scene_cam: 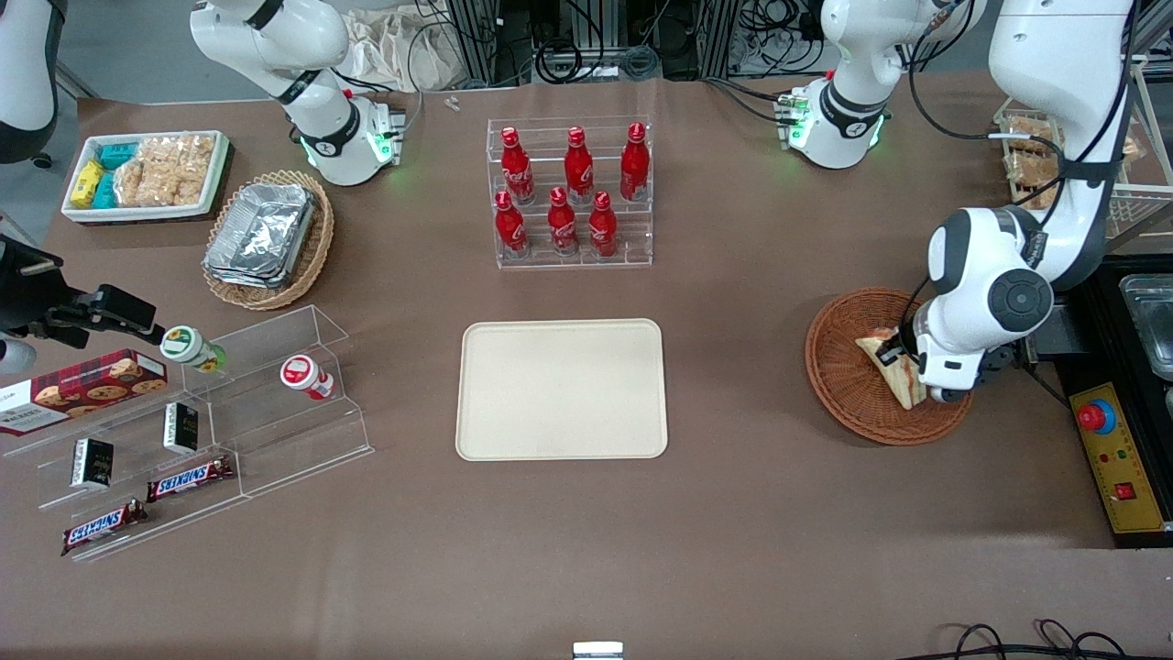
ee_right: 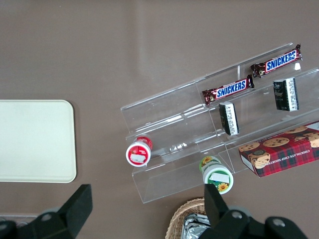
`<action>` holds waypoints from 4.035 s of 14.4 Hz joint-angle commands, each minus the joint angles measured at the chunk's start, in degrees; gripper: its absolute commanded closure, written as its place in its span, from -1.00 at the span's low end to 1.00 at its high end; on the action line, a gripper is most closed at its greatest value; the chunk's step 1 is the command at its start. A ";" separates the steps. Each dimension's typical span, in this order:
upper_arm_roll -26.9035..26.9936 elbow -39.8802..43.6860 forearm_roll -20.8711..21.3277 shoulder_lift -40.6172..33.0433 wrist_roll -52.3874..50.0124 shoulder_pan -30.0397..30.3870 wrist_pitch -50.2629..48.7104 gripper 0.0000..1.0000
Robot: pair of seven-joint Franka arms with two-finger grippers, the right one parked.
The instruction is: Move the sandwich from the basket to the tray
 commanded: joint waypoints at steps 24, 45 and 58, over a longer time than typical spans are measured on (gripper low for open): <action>-13.63 47.03 0.67 32.63 -3.48 -25.55 -11.73 1.00; -5.19 45.98 -0.47 14.12 -6.92 -19.60 -22.61 -1.00; 5.87 33.51 -5.04 -3.83 34.82 -6.12 -32.21 -1.00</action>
